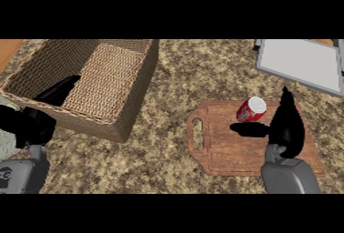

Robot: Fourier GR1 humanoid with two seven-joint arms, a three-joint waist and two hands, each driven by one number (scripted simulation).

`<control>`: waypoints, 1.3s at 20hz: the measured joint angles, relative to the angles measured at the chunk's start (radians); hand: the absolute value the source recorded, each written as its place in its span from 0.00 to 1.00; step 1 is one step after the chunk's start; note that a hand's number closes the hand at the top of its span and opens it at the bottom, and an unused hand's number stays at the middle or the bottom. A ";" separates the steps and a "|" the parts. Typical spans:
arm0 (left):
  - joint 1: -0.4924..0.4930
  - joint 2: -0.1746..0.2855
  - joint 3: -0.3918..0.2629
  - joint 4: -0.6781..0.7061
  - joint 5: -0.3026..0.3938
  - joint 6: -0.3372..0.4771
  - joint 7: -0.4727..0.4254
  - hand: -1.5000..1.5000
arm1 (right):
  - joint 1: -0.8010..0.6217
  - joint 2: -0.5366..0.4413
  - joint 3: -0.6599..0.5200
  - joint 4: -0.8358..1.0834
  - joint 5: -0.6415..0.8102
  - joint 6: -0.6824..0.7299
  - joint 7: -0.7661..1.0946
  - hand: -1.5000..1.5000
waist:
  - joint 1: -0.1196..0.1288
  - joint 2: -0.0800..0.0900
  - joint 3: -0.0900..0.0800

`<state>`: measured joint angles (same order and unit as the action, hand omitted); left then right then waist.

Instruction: Pick the can from the cutting board and place it in the basket

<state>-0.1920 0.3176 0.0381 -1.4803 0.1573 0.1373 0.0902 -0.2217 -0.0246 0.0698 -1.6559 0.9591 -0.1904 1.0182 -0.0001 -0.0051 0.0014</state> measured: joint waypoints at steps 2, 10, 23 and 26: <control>0.016 -0.013 -0.006 -0.019 -0.006 0.004 0.002 0.50 | -0.015 0.005 -0.016 0.043 0.010 -0.009 -0.009 0.00 | 0.002 0.000 -0.001; 0.005 -0.027 0.007 -0.027 -0.035 0.009 0.028 0.50 | -0.026 0.016 -0.037 0.106 0.016 -0.020 -0.014 0.00 | 0.001 0.000 0.000; -0.013 -0.048 0.026 -0.044 -0.077 -0.002 0.078 0.50 | -0.073 0.012 -0.071 0.250 -0.021 -0.039 -0.057 0.00 | 0.001 0.002 0.000; -0.017 -0.050 0.040 -0.027 -0.072 -0.017 0.061 0.50 | -0.070 0.010 -0.068 0.265 -0.058 -0.023 -0.086 1.00 | 0.000 0.002 -0.001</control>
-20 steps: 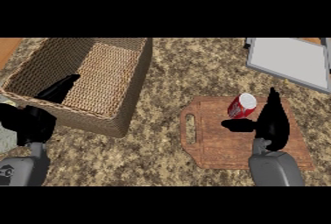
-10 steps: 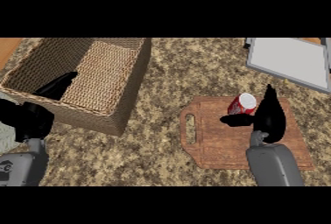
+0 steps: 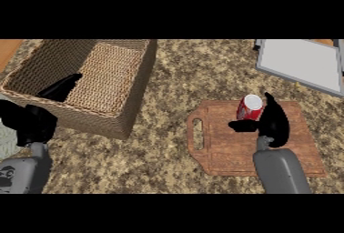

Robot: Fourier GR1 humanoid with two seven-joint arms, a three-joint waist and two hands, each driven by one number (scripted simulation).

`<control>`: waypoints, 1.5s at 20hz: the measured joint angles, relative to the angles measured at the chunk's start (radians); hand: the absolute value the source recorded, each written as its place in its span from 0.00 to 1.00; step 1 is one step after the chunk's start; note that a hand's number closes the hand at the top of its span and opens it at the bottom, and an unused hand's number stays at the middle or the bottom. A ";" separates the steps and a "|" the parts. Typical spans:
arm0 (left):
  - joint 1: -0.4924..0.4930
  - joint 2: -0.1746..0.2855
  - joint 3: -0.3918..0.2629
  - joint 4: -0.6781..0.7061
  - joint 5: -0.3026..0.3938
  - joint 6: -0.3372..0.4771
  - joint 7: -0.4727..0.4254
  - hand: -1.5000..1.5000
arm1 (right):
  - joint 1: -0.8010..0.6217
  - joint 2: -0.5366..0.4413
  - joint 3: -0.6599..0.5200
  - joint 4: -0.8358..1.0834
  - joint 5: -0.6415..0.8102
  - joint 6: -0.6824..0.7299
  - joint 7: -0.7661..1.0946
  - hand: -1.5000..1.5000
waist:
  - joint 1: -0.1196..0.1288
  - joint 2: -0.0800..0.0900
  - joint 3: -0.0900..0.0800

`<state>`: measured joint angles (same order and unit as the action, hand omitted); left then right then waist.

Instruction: Pick the can from the cutting board and place it in the basket

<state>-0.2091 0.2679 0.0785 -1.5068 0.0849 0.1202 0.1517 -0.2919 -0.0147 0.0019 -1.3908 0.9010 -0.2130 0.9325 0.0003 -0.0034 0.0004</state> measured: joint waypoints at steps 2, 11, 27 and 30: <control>0.001 -0.004 0.001 0.004 -0.002 -0.003 -0.007 0.50 | -0.001 -0.001 0.007 0.017 -0.026 0.016 -0.028 1.00 | 0.000 -0.002 -0.001; 0.015 -0.021 0.001 -0.007 -0.024 0.001 -0.007 0.50 | -0.010 -0.017 0.010 0.083 -0.076 0.008 -0.133 1.00 | -0.002 -0.009 -0.009; -0.071 -0.074 -0.091 0.026 -0.020 -0.069 -0.041 0.50 | -0.169 0.011 0.620 0.024 -0.307 -0.108 -0.251 1.00 | 0.237 0.031 0.007; -0.086 -0.057 -0.074 0.021 -0.009 -0.079 -0.026 0.50 | -0.205 0.000 0.723 -0.020 -0.367 -0.196 -0.267 1.00 | 0.255 0.032 0.008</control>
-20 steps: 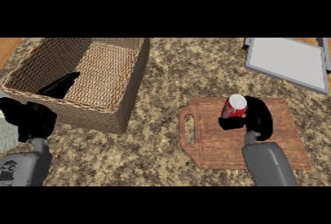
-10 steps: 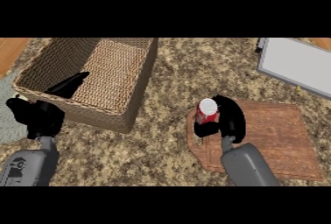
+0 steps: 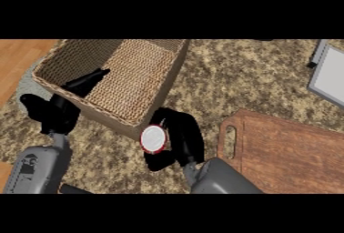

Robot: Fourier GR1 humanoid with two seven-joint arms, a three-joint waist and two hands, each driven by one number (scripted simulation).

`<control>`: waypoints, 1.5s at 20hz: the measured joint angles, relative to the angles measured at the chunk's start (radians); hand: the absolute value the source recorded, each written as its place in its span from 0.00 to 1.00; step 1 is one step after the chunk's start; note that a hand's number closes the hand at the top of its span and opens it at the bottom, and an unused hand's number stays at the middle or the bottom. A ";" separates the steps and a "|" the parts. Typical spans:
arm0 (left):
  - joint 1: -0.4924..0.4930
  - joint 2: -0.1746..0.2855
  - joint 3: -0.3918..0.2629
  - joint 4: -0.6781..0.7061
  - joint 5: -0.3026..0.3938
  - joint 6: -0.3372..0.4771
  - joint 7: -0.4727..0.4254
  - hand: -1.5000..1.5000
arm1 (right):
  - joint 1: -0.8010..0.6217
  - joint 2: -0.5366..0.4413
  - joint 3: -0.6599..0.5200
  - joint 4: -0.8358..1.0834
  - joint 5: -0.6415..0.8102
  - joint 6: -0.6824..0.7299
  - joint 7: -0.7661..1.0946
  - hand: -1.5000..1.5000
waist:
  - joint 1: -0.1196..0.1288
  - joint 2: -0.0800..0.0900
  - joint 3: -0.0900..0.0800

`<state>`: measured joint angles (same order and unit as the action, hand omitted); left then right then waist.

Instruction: Pick the can from the cutting board and place it in the basket

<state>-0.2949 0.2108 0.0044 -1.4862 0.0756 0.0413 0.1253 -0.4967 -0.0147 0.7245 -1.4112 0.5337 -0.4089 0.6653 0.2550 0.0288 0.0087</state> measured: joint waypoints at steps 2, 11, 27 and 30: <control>-0.007 0.016 0.018 -0.005 0.015 -0.012 0.011 0.50 | -0.022 -0.006 0.051 -0.033 -0.032 -0.072 -0.004 1.00 | -0.003 -0.001 -0.001; -0.015 0.037 0.030 0.031 0.006 -0.009 0.046 0.50 | -0.201 0.005 0.216 -0.121 -0.077 -0.351 0.052 1.00 | -0.060 -0.021 -0.010; 0.016 0.031 0.024 0.021 -0.035 0.020 0.029 0.50 | -0.676 0.010 0.105 0.061 -0.130 -0.519 0.317 1.00 | -0.109 -0.034 -0.016; 0.010 0.026 0.023 0.028 -0.038 0.026 0.030 0.50 | -0.784 0.010 0.086 0.140 -0.139 -0.527 0.374 1.00 | -0.111 -0.033 -0.017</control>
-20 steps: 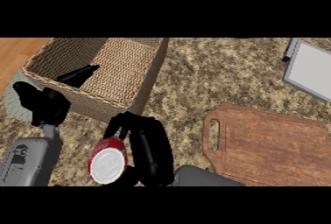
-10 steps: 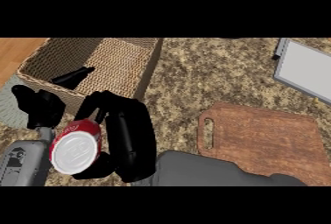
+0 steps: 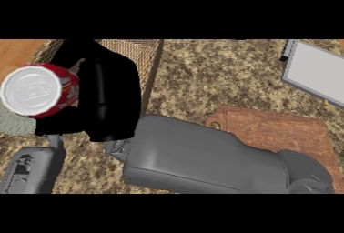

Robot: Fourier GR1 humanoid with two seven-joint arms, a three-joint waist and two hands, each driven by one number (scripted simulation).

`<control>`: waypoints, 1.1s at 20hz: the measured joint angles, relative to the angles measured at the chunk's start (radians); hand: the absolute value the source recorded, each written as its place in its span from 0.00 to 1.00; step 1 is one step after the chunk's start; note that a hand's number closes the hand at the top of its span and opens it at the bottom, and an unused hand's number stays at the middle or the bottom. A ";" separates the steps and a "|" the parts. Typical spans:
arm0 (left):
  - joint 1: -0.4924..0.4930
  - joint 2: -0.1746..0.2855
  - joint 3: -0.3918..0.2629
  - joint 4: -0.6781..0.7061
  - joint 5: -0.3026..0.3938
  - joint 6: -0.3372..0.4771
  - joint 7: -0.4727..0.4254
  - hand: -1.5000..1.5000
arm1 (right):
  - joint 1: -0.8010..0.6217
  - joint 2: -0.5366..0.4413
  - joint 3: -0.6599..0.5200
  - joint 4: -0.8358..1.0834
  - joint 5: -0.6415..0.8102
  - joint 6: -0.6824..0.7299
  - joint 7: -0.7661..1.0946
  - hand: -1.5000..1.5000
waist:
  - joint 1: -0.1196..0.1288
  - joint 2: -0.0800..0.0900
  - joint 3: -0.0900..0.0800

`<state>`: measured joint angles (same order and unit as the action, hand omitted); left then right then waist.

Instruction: Pick the can from the cutting board and place it in the basket

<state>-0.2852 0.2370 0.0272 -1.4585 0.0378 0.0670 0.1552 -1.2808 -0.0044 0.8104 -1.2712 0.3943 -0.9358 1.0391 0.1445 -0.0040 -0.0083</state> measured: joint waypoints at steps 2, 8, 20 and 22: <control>-0.001 -0.003 -0.001 0.002 -0.001 0.002 -0.001 0.50 | -0.076 0.000 -0.010 0.065 -0.008 0.001 0.030 1.00 | 0.000 0.001 -0.001; -0.020 -0.014 -0.009 0.012 -0.019 0.020 -0.015 0.50 | -0.245 0.001 0.007 0.247 -0.075 0.007 0.059 1.00 | 0.006 0.013 -0.001; -0.050 -0.017 -0.007 0.023 -0.021 0.028 -0.025 0.50 | -0.348 0.003 0.070 0.497 -0.259 -0.007 0.061 1.00 | 0.025 0.033 -0.001; -0.060 -0.015 -0.001 0.027 -0.022 0.033 -0.024 0.50 | -0.345 0.004 0.084 0.517 -0.289 -0.016 0.051 1.00 | 0.022 0.035 0.000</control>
<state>-0.3448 0.2218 0.0257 -1.4318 0.0155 0.0999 0.1314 -1.6262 -0.0007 0.8941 -0.7537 0.1054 -0.9514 1.0904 0.1663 0.0308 -0.0088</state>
